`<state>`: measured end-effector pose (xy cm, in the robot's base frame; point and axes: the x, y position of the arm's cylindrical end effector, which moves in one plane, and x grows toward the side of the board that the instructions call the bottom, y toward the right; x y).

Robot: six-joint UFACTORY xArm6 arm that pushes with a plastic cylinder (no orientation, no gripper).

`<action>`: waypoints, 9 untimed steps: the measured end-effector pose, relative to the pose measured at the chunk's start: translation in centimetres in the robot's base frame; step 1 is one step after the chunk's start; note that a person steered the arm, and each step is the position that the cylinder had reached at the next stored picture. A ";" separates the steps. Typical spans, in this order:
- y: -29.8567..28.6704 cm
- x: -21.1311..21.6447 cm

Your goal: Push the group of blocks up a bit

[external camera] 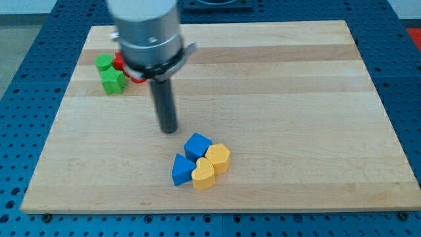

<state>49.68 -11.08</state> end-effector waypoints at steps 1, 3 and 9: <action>-4.3 4.7; 1.6 12.1; 11.3 8.1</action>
<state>57.77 0.21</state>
